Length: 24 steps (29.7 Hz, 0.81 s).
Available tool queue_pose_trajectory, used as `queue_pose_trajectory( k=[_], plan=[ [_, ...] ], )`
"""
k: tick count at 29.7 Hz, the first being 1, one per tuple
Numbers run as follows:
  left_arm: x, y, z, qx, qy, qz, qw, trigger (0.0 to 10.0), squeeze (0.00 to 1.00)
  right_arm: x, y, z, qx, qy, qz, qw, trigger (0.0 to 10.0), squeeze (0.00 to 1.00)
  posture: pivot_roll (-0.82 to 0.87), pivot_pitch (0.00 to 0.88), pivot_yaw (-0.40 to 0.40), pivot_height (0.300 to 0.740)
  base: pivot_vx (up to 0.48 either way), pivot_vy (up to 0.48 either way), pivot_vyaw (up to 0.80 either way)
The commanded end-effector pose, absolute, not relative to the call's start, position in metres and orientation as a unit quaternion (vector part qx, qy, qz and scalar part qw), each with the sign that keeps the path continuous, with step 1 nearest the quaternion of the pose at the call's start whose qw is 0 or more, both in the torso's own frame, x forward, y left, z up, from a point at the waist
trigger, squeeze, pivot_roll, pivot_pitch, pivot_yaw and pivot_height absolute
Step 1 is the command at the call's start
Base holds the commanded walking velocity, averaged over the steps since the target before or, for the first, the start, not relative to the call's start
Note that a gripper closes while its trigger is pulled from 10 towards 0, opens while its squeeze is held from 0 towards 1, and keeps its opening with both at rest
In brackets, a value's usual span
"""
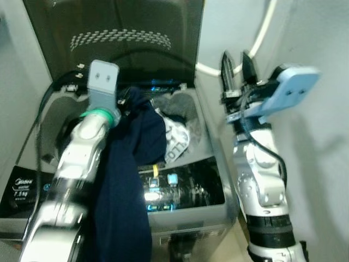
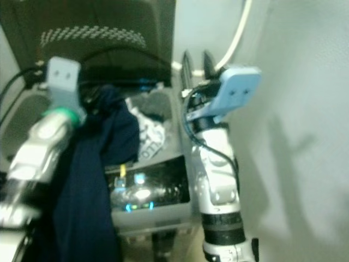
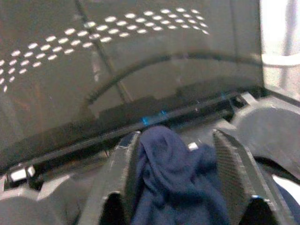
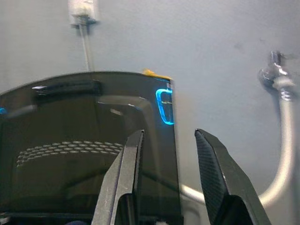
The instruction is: Clothes washing
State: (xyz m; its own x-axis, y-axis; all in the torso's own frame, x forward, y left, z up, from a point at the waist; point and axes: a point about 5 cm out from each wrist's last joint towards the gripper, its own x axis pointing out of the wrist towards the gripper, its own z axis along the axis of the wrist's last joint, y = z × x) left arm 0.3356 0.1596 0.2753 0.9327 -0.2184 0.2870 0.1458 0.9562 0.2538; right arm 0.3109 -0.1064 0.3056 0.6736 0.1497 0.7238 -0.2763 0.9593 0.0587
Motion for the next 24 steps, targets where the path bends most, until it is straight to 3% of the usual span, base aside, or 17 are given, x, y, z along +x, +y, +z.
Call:
queue_pose_trajectory(
  k=[1,2,4,6,9,11,13,14,21,24],
  plan=[
    [0.319,0.156,0.284,0.126,-0.18,-0.104,0.97,10.0,1.0,0.311,-0.105,0.303,0.082,-0.381,0.123,0.913,10.0,0.0,0.09,0.08,0.014,0.74,0.0,0.0,0.0],
    [0.319,0.156,0.284,0.126,-0.18,-0.104,0.97,10.0,1.0,0.311,-0.105,0.303,0.082,-0.381,0.123,0.913,10.0,0.0,0.09,0.08,0.014,0.74,0.0,0.0,0.0],
    [0.277,0.156,0.277,0.131,-0.193,-0.116,0.965,10.0,1.0,0.314,-0.101,0.3,0.085,-0.371,0.134,0.915,10.0,0.0,0.11,0.091,0.002,0.74,0.0,0.0,0.0],
    [0.277,0.156,0.277,0.131,-0.193,-0.116,0.965,10.0,1.0,0.314,-0.101,0.3,0.085,-0.371,0.134,0.915,10.0,0.0,0.11,0.091,0.002,0.74,0.0,0.0,0.0],
    [0.254,0.162,0.266,0.138,-0.182,-0.112,0.967,10.0,1.0,0.315,-0.096,0.297,0.089,-0.365,0.144,0.916,10.0,0.0,0.12,0.095,-0.005,0.74,0.0,0.0,0.0],
    [0.24,0.174,0.248,0.171,-0.149,-0.108,0.968,10.0,0.13,0.317,-0.093,0.293,0.089,-0.356,0.153,0.918,10.0,0.0,0.15,0.101,-0.014,0.74,0.0,0.0,0.0],
    [0.24,0.174,0.248,0.171,-0.149,-0.108,0.968,10.0,0.13,0.317,-0.093,0.293,0.089,-0.356,0.153,0.918,10.0,0.0,0.15,0.101,-0.014,0.74,0.0,0.0,0.0],
    [0.233,0.179,0.24,0.183,-0.133,-0.104,0.969,10.0,0.0,0.317,-0.092,0.291,0.088,-0.351,0.156,0.919,10.0,0.0,0.15,0.101,-0.014,0.74,0.0,0.0,0.0],
    [0.208,0.191,0.219,0.226,-0.073,-0.082,0.968,10.0,0.0,0.322,-0.087,0.281,0.088,-0.334,0.167,0.924,10.0,0.0,0.17,0.106,-0.023,0.74,0.0,0.0,0.0],
    [0.201,0.194,0.208,0.165,-0.022,-0.074,0.983,10.0,0.0,0.322,-0.085,0.278,0.09,-0.329,0.17,0.925,10.0,0.0,0.17,0.105,-0.022,0.74,0.0,0.0,0.0]
  ],
)
